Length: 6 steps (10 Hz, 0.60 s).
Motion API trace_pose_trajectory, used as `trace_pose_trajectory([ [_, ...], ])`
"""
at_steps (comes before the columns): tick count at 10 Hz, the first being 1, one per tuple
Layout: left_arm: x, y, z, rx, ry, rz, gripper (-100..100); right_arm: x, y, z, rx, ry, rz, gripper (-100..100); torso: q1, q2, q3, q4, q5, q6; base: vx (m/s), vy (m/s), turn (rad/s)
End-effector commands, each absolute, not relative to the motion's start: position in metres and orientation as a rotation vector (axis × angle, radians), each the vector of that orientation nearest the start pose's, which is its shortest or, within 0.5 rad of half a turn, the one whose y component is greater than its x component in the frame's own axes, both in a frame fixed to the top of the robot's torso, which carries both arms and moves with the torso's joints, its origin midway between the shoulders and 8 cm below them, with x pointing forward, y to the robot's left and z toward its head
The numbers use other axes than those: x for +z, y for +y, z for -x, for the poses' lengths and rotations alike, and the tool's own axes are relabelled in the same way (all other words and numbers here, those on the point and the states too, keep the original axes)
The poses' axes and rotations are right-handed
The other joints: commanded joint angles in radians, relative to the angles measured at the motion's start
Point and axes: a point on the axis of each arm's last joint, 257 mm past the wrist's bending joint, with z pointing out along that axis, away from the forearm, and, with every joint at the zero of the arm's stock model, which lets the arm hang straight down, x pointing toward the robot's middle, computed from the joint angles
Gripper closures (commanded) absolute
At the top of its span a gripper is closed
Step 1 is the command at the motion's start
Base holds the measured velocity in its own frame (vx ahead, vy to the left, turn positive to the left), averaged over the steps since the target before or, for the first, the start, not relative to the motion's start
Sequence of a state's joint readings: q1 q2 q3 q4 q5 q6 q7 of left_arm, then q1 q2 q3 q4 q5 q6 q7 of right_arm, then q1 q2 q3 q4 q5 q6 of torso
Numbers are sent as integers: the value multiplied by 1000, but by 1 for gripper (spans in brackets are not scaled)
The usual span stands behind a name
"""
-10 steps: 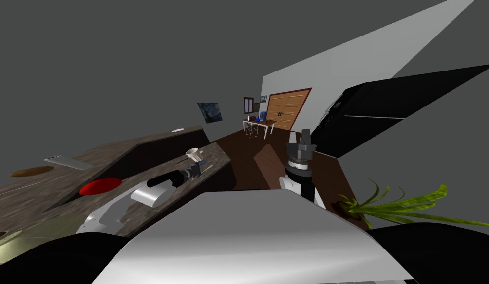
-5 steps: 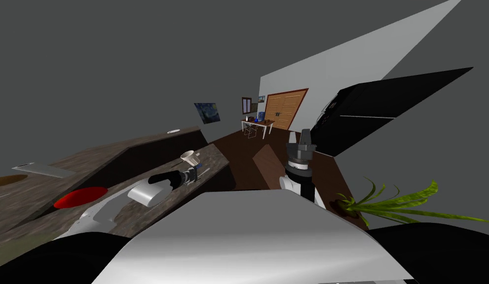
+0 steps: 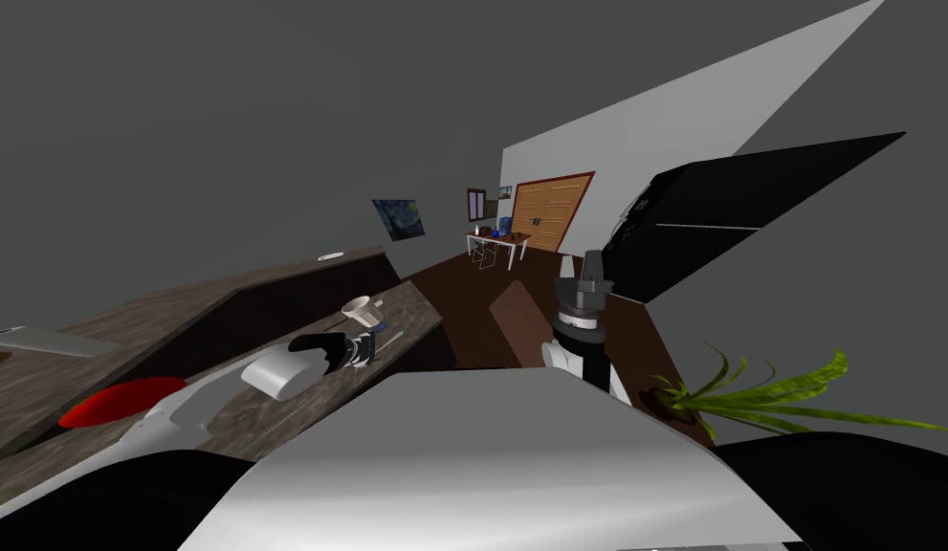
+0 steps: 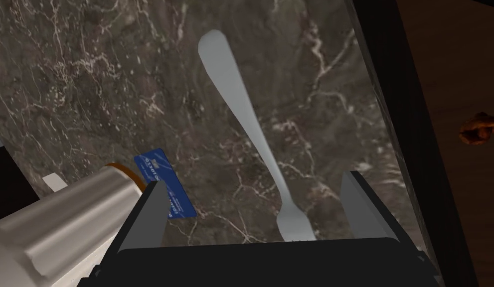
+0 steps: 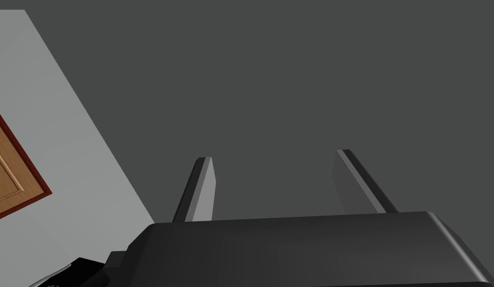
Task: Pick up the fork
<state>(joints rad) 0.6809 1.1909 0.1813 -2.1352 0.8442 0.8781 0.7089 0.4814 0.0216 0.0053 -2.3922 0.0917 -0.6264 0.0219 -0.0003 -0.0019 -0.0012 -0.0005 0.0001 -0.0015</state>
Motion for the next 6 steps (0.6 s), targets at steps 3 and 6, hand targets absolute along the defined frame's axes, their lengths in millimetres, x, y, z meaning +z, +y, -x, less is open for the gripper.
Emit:
trace_pose_trajectory([
  [3, -312, 476, -251, -338, 1580, 2329, -100, 97, -255, -296, 1283, 475, -403, 0, 0, 0, 0, 0, 0, 0, 38, 0, -13],
  [6, -317, 484, -230, -227, 1583, 2387, -100, 97, -255, -296, 1283, 475, -403, 0, 1, -1, 0, 0, 0, 0, 52, 5, -7],
])
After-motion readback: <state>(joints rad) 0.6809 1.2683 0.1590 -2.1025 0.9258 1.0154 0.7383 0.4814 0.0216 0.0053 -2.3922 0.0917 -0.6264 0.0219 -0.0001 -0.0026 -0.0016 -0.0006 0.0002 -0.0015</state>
